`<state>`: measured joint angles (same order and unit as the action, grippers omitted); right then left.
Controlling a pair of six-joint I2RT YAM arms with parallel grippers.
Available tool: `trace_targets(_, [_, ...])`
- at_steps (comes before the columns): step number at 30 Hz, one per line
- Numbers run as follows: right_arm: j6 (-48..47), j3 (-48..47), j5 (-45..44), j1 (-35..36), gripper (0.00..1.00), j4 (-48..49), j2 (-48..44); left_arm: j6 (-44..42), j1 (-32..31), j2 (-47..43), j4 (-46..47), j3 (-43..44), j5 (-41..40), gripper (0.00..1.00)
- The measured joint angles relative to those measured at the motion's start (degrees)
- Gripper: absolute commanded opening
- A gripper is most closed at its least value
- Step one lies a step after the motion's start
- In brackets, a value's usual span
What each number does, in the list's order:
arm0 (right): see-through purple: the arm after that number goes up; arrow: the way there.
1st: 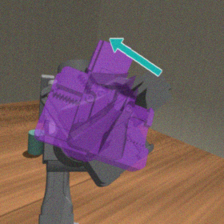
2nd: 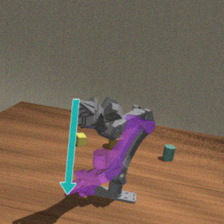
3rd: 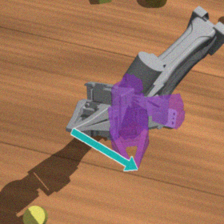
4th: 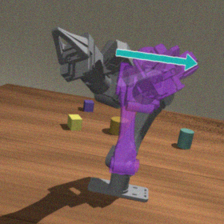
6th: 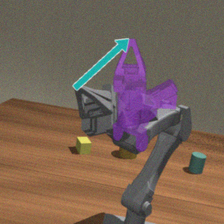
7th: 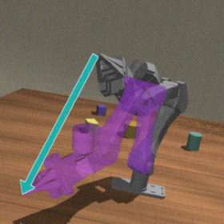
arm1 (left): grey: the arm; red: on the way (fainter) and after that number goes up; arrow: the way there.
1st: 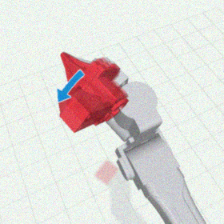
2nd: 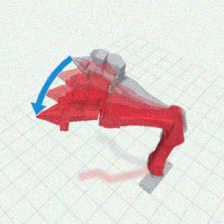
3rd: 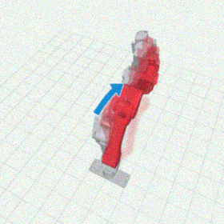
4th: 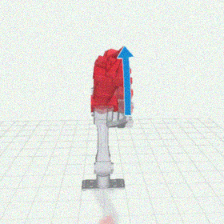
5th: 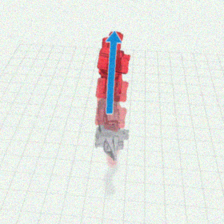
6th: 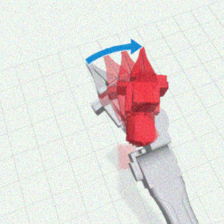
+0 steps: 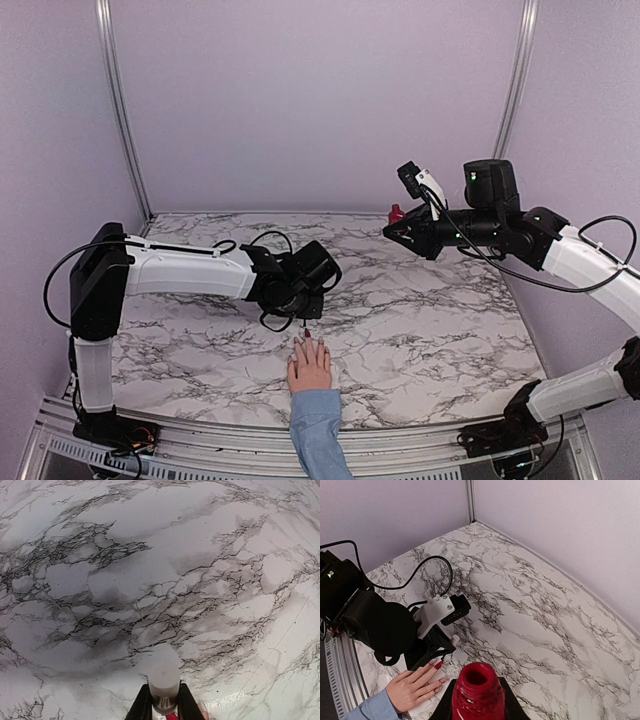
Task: Paint the nails
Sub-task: Paint the nail with the hand.
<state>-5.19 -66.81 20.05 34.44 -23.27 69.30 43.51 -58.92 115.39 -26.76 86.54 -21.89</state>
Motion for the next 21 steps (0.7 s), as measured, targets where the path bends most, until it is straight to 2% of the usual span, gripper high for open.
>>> trace_targets(21, [0.00, 0.00, -0.02, 0.00, 0.00, -0.02, 0.00, 0.13, -0.92, 0.07, 0.85, -0.28, 1.95, 0.00])
